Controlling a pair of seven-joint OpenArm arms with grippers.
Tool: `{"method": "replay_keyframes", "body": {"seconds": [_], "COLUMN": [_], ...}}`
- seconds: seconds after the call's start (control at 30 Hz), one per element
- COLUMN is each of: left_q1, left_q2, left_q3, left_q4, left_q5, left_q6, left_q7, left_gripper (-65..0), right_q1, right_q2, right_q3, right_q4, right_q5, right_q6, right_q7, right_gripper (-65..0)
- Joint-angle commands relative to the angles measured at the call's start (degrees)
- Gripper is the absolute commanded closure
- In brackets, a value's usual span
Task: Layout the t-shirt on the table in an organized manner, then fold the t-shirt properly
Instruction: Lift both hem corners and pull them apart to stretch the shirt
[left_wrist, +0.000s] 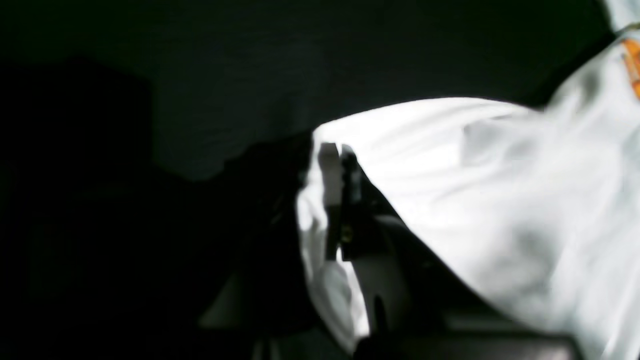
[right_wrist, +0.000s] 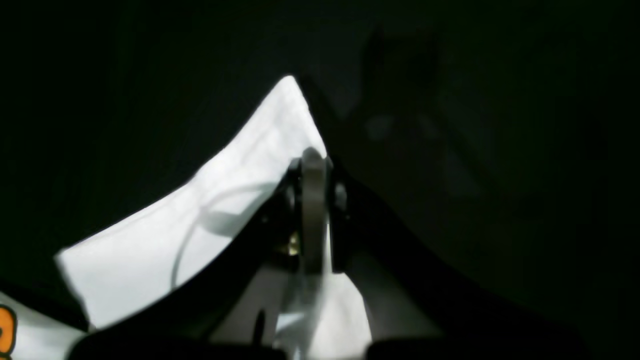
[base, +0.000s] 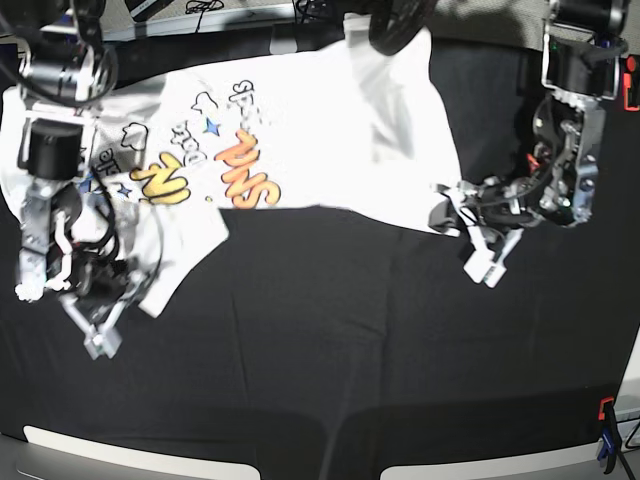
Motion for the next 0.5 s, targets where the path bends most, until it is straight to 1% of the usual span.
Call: {"method": "replay_keyframes", "body": {"seconds": [0.0,0.13,0.27,0.33,0.37,0.47], "left_q1": [-1.51,-3.67,-7.04,-8.92,-9.81,-12.13], "left_q2": [-1.16,-2.73,-3.65,-3.63,-3.61,-3.65], "left_q3": [-0.24,-0.24,-0.24,-0.24,-0.24,-0.24], "left_q4": [1.25,3.5,6.03,6.86,7.1,7.21], "left_q5": [0.31,-0.22,-1.25,-1.01,-1.03,-0.92], "left_q6": [0.17,0.2,0.22,1.11,1.9,3.89], "left_q7": [-0.09,-0.13,-0.13,-0.11,-0.11,-0.09], "left_gripper": [0.0,0.0,0.0,0.0,0.0,0.0], "right_q1": [2.78,6.05,9.01,10.47,11.28,13.33], "right_q2": [1.42,2.43,2.38,2.32,2.32,2.49], "right_q3": [0.35,0.35,0.35,0.35,0.35,0.37], "right_q4": [1.01,1.01,1.01,1.01,1.01,1.01], "right_q5": [0.39,0.39,0.39,0.39,0.37,-0.35], "right_q6": [-0.33,-0.39,-0.39,-0.48,-0.92,-3.61], "right_q7": [0.68,0.26,0.31,0.28,0.31,0.26], "right_gripper": [0.0,0.0,0.0,0.0,0.0,0.0]}}
